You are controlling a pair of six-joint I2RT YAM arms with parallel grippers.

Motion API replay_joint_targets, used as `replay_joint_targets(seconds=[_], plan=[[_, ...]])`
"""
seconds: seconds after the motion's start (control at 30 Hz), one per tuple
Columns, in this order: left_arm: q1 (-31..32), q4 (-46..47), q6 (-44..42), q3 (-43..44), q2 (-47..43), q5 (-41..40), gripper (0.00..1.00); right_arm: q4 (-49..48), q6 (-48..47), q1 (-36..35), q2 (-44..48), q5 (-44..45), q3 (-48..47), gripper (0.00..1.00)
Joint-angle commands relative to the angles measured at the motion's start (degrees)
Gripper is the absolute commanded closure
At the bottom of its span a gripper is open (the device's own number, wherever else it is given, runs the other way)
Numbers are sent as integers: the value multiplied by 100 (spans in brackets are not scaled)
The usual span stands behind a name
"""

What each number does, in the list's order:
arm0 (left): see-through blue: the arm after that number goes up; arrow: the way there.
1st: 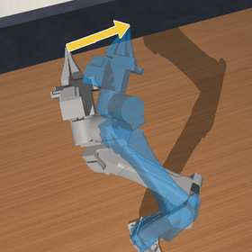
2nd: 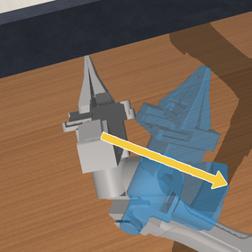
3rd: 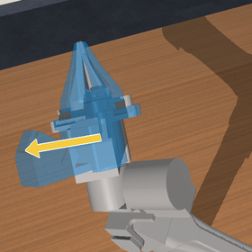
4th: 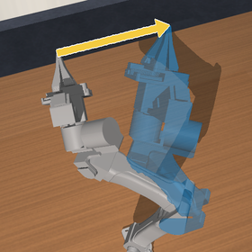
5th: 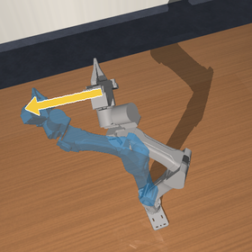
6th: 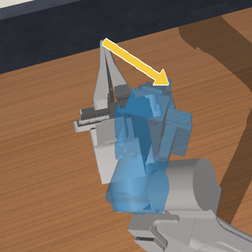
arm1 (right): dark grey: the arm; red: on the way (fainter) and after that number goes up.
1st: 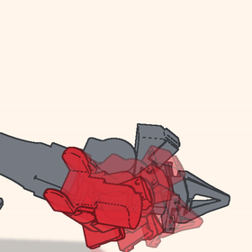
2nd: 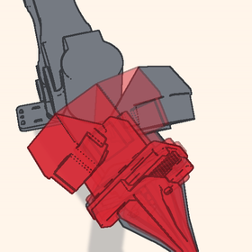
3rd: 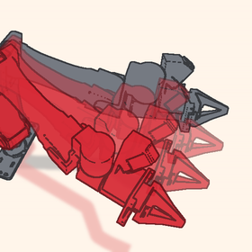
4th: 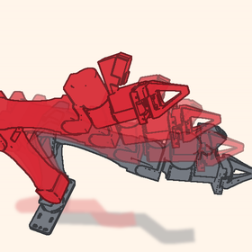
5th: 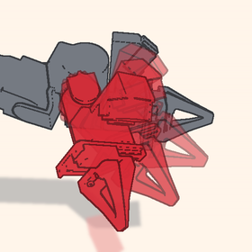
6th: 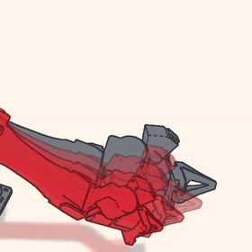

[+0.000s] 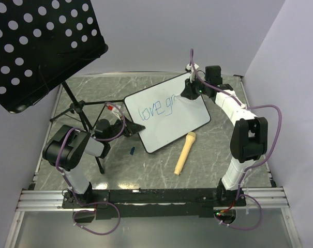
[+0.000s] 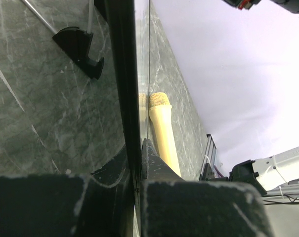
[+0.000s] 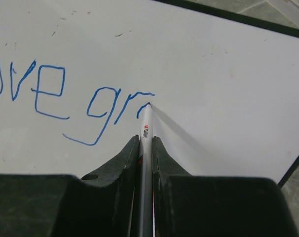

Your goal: Write a sentence on the whiteboard

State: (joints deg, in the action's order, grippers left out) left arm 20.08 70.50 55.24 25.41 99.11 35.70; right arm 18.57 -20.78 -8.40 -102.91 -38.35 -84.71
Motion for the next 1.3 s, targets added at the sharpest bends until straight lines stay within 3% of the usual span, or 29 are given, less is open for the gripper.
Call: replay_joint_targets(seconds=[0.0,0.83,1.27], plan=[[32,1203,-392,122,-199,429,99,-55,21,-21,-150,415,-345,100],[32,1150,-409,201,-182,394,99,165,-304,-3,553,179,437,100],[32,1185,-400,166,-173,411,99,139,-67,-223,421,143,78,100]])
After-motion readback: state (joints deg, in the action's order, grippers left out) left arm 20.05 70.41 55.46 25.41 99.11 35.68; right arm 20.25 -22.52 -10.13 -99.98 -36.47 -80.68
